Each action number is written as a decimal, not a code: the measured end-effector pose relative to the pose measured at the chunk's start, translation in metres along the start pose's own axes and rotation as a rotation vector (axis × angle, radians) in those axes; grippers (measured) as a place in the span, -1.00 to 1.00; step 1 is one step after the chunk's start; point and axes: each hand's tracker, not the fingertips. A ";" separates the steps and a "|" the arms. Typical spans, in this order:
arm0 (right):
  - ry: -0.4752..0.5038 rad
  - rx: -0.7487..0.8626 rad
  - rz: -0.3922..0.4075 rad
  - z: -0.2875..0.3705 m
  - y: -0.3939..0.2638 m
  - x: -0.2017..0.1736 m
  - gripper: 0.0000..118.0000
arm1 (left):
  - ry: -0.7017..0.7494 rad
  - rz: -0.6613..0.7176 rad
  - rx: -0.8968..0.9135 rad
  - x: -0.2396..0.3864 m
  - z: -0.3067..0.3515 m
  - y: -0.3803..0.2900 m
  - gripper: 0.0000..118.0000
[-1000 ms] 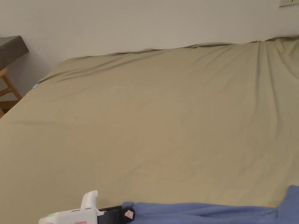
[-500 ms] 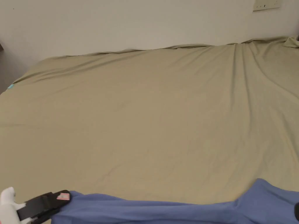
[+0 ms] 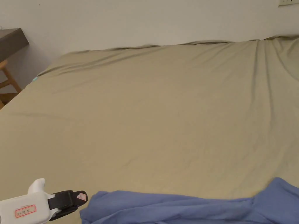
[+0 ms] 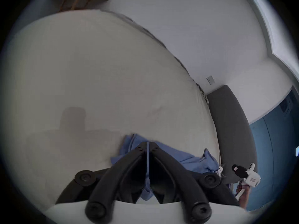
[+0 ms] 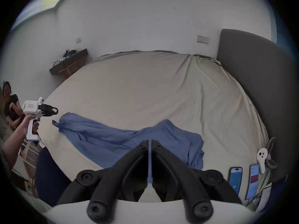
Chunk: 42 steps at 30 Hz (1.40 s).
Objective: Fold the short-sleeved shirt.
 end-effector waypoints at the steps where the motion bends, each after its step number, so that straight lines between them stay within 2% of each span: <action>1: 0.002 -0.001 0.002 0.000 0.000 0.000 -0.91 | -0.002 -0.032 -0.017 -0.002 -0.003 -0.001 -0.95; 2: 0.006 -0.004 0.003 0.001 0.000 0.001 -0.91 | -0.046 -0.043 -0.061 -0.003 -0.009 -0.002 -0.95; 3: 0.009 -0.006 0.005 0.001 -0.001 0.002 -0.91 | -0.071 -0.052 -0.099 -0.004 -0.014 -0.005 -0.79; 4: 0.010 -0.006 0.006 0.001 -0.001 0.004 -0.91 | -0.043 -0.084 -0.133 -0.008 -0.020 -0.005 0.32; 5: 0.010 -0.006 0.007 0.001 -0.002 0.005 -0.91 | 0.027 -0.116 -0.178 -0.008 -0.031 -0.009 1.00; 6: 0.012 -0.007 0.005 0.000 -0.002 0.006 -0.91 | 0.065 -0.143 -0.230 -0.009 -0.042 -0.014 1.00; 7: 0.021 -0.011 -0.001 -0.002 -0.002 0.007 -0.91 | 0.016 -0.136 -0.199 -0.008 -0.036 -0.016 1.00; 9: 0.037 -0.021 -0.020 -0.005 -0.002 0.008 -0.91 | 0.026 -0.119 -0.219 -0.036 -0.060 -0.013 1.00; 10: 0.041 -0.024 -0.023 -0.007 -0.001 0.007 -0.91 | 0.053 -0.157 -0.180 -0.031 -0.059 -0.014 1.00; 11: 0.044 -0.025 -0.024 -0.008 -0.001 0.006 -0.91 | 0.031 -0.208 -0.177 -0.027 -0.059 -0.014 0.75; 12: 0.046 -0.024 -0.023 -0.008 -0.001 0.005 -0.91 | 0.026 -0.229 -0.170 0.005 -0.063 -0.022 0.00; 13: 0.051 -0.024 -0.023 -0.008 -0.002 0.005 -0.91 | 0.102 -0.269 -0.119 0.019 -0.062 -0.026 -0.90; 14: 0.056 -0.025 -0.026 -0.009 -0.002 0.004 -0.91 | 0.097 -0.291 -0.100 0.021 -0.060 -0.025 -0.90; 17: 0.069 -0.026 -0.039 -0.009 -0.005 0.005 -0.91 | -0.127 -0.134 -0.081 0.026 -0.047 -0.032 -0.90; 19: 0.067 -0.027 -0.048 -0.007 -0.006 0.008 -0.91 | -0.123 -0.061 -0.005 0.021 -0.033 -0.028 -0.90; 22: 0.054 -0.020 -0.053 -0.001 -0.006 0.013 -0.91 | -0.029 0.021 0.105 0.000 -0.004 -0.016 -0.90; 23: 0.048 -0.017 -0.048 0.002 -0.006 0.015 -0.91 | -0.064 0.006 0.091 -0.005 0.004 -0.012 -0.90; 25: 0.027 -0.011 -0.035 0.005 -0.006 0.017 -0.91 | 0.067 -0.092 0.155 0.003 0.025 -0.006 -0.90; 26: 0.013 -0.009 -0.034 0.006 -0.005 0.019 -0.91 | 0.104 -0.085 0.152 0.001 0.036 0.002 -0.90; 29: 0.002 -0.002 -0.056 0.008 -0.005 0.023 -0.91 | 0.095 0.053 0.220 -0.018 0.064 0.018 -0.90; 30: 0.003 0.000 -0.066 0.008 -0.005 0.024 -0.91 | 0.122 0.031 0.206 -0.018 0.069 0.023 -0.90; 32: 0.009 -0.001 -0.079 0.007 -0.005 0.024 -0.91 | 0.281 -0.041 0.180 0.004 0.074 0.017 -0.90; 33: 0.011 -0.004 -0.078 0.007 -0.005 0.023 -0.91 | 0.295 -0.038 0.155 0.016 0.072 0.010 -0.90; 38: 0.026 -0.019 -0.062 0.001 -0.004 0.015 -0.91 | 0.031 0.068 0.100 0.087 0.054 -0.019 -0.90; 40: 0.038 -0.020 -0.064 -0.002 -0.003 0.012 -0.91 | -0.113 0.022 0.060 0.124 0.034 -0.033 -0.89; 42: 0.049 -0.019 -0.060 -0.003 -0.001 0.008 -0.91 | -0.140 -0.040 0.012 0.165 0.000 -0.056 -0.89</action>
